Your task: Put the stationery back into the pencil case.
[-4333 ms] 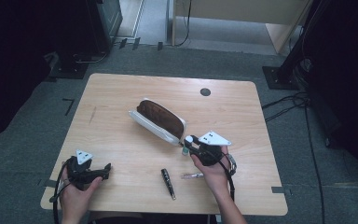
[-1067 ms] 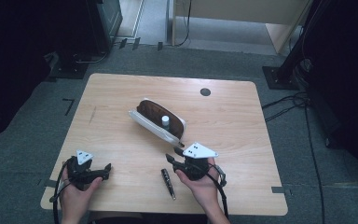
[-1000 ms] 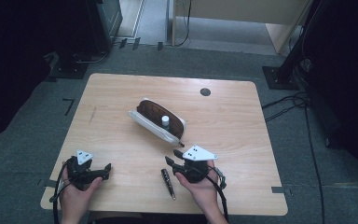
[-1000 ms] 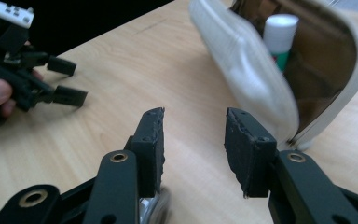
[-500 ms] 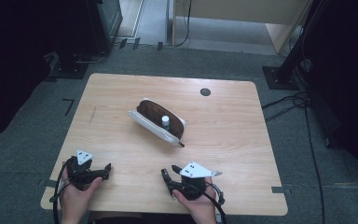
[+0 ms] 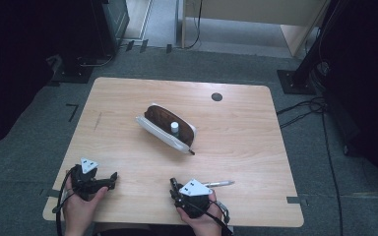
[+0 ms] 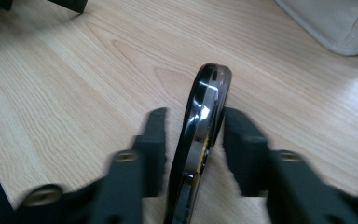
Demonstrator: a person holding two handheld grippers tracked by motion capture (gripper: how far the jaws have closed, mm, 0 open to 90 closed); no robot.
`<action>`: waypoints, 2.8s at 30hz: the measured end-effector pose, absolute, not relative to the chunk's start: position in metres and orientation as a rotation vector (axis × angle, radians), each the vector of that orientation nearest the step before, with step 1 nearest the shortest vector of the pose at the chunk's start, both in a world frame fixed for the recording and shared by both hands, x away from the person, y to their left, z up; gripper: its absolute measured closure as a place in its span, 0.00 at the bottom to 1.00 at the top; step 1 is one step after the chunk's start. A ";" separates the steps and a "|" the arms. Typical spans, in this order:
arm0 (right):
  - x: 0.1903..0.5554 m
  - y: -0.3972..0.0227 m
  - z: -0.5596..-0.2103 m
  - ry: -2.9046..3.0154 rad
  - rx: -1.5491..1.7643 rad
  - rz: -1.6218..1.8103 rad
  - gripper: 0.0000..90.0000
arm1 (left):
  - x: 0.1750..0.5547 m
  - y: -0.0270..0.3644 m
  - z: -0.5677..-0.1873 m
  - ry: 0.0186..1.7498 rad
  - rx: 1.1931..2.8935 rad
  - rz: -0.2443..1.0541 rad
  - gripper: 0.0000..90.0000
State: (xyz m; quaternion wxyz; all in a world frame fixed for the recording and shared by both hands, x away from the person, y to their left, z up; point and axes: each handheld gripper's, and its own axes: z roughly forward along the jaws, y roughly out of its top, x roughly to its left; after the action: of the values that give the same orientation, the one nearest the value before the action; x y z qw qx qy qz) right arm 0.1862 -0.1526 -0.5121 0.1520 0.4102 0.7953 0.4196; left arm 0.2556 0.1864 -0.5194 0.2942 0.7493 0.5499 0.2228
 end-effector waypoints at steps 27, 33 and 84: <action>0.209 -0.188 -0.454 2.133 1.153 1.300 0.82 | 0.256 0.186 -0.519 1.464 1.995 0.592 0.01; 0.223 -0.198 -0.434 2.098 1.140 1.304 0.82 | 0.256 0.186 -0.519 1.464 1.995 0.592 0.01; 0.378 -0.140 -0.410 2.207 1.091 1.305 0.78 | 0.256 0.186 -0.519 1.462 1.995 0.593 0.01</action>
State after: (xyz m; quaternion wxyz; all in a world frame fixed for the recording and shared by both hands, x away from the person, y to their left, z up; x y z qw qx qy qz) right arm 0.3784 -0.1403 -0.4097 0.1770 0.3853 0.7796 0.4609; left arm 0.2557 0.1864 -0.5195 0.2945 0.7495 0.5494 0.2229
